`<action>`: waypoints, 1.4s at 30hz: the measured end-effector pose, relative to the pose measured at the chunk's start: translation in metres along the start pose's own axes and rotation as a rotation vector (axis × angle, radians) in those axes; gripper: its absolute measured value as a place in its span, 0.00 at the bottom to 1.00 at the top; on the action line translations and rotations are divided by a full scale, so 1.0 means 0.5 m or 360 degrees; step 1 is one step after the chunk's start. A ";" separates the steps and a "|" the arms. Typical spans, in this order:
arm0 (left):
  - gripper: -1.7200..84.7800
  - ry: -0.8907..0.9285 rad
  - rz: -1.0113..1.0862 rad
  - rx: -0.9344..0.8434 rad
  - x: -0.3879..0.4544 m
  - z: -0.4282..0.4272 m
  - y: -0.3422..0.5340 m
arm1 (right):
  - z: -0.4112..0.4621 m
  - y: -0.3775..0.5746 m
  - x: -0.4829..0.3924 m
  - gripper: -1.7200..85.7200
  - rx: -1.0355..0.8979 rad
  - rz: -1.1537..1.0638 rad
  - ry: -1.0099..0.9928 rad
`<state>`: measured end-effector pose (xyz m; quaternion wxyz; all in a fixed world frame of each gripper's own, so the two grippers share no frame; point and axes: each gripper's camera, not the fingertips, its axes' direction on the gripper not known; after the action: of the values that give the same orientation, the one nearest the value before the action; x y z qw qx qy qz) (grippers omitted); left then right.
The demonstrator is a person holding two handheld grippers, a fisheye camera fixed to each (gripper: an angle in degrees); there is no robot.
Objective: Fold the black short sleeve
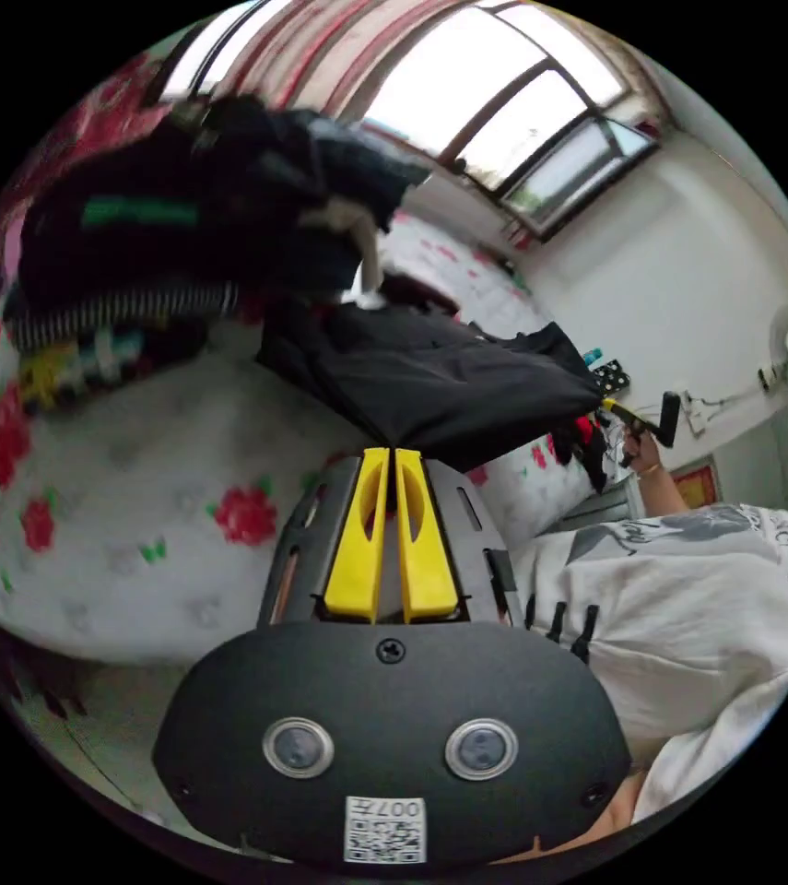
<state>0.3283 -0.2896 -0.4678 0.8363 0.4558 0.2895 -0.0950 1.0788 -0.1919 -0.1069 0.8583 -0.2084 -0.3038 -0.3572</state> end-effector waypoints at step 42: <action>0.01 0.0200 -0.1458 0.0823 -0.611 -0.055 0.159 | 0.479 -0.005 -0.134 0.02 -0.0786 -0.0070 -0.0011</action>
<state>0.1023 -0.2542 -0.2485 0.5504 0.4788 0.4756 -0.4916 0.9502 -0.0232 0.0231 0.7724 -0.4063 -0.2147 -0.4385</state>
